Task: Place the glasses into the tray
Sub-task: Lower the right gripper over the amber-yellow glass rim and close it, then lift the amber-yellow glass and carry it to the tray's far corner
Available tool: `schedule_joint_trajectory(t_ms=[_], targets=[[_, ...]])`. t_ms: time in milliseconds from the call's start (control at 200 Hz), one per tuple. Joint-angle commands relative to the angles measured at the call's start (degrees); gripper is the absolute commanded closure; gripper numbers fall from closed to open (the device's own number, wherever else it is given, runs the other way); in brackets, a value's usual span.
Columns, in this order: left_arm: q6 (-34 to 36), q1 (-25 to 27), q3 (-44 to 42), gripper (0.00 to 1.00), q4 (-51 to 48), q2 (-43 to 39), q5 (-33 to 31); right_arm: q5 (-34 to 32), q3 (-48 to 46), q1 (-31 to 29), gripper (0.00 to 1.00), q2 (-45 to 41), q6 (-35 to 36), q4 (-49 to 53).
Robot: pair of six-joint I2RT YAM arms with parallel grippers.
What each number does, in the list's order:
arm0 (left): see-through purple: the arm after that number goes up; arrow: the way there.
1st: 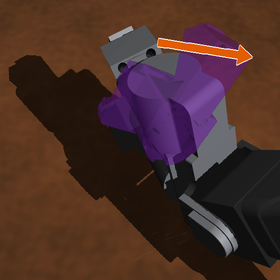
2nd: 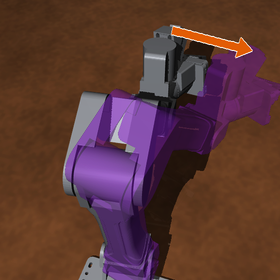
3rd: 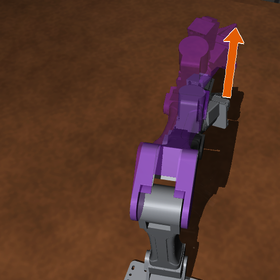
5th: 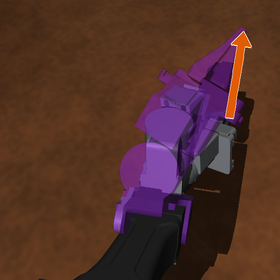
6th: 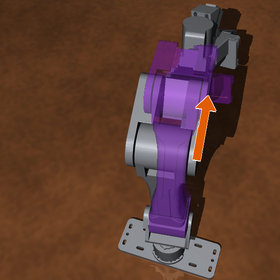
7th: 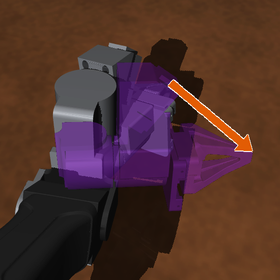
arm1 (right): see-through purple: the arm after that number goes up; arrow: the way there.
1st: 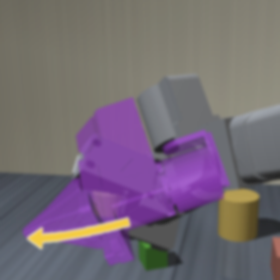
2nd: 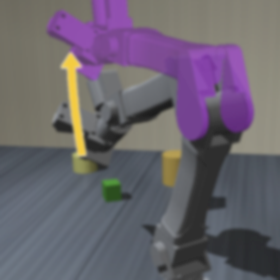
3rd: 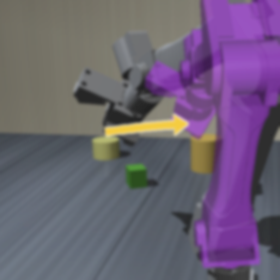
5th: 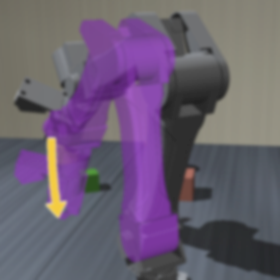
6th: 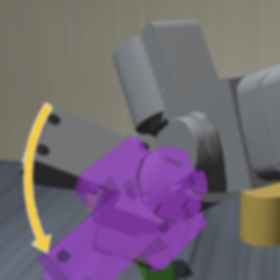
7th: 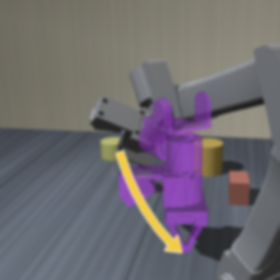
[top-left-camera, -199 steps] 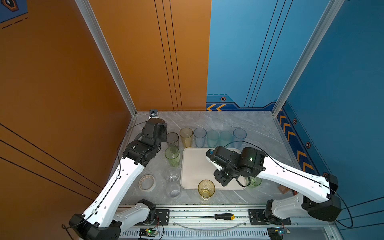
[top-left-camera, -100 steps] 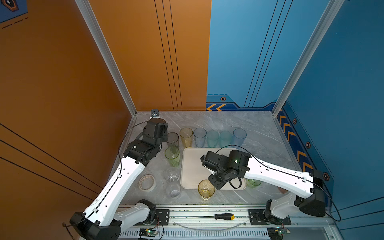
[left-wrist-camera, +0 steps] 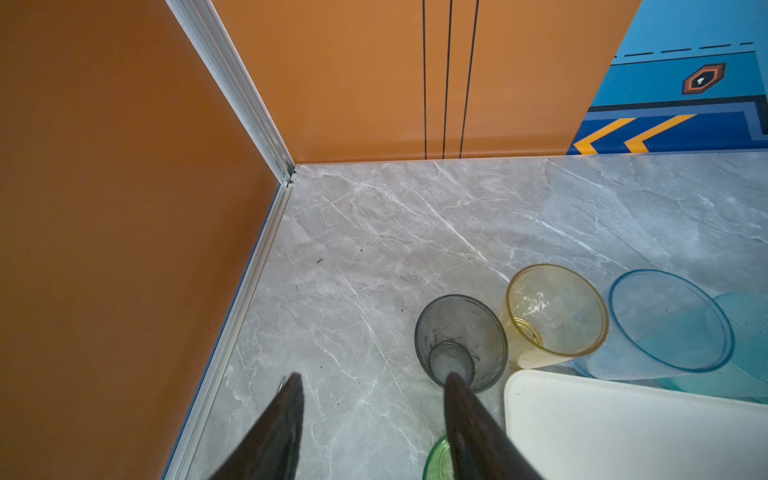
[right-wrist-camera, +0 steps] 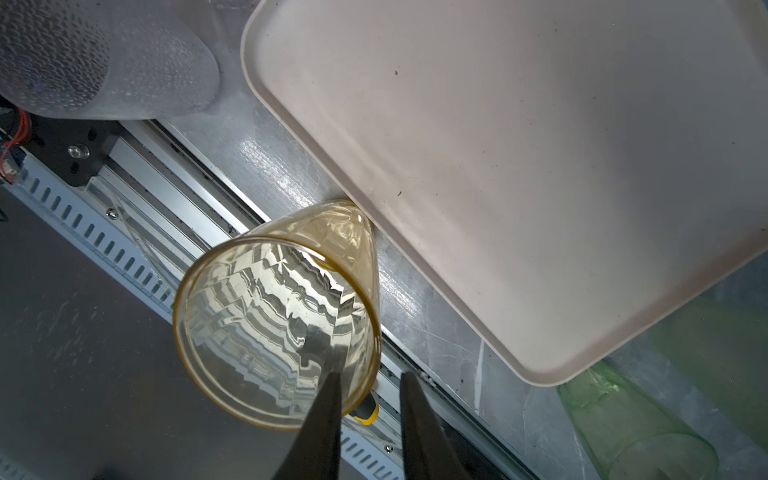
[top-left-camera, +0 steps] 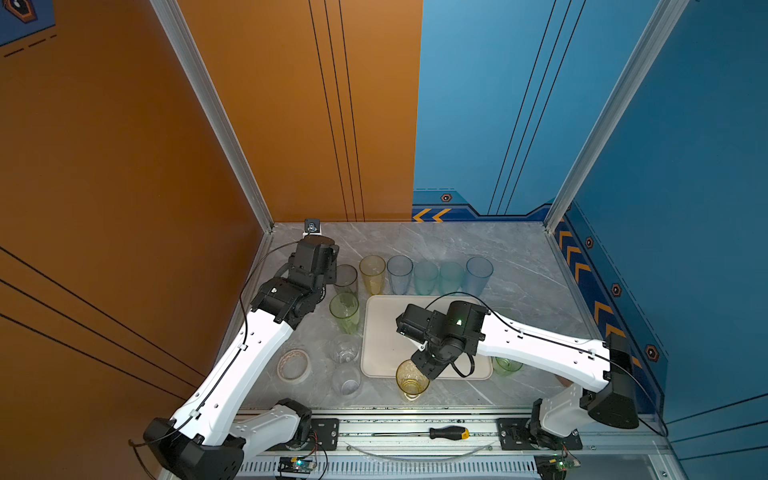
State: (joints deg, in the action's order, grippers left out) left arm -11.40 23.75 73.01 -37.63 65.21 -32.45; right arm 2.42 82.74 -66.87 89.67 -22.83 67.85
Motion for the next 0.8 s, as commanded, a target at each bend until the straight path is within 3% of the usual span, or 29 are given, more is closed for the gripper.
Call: schedule_joint_trajectory(t_ms=[0, 796], targets=[[1.03, 0.34, 1.04, 0.45, -1.22, -0.02, 0.16, 1.06, 0.1, -0.25, 0.76, 1.08, 0.68, -0.57], [1.47, -0.61, 0.27, 0.45, -1.22, -0.09, 0.85, 1.38, -0.26, 0.36, 0.81, 4.61, 2.61, -2.2]])
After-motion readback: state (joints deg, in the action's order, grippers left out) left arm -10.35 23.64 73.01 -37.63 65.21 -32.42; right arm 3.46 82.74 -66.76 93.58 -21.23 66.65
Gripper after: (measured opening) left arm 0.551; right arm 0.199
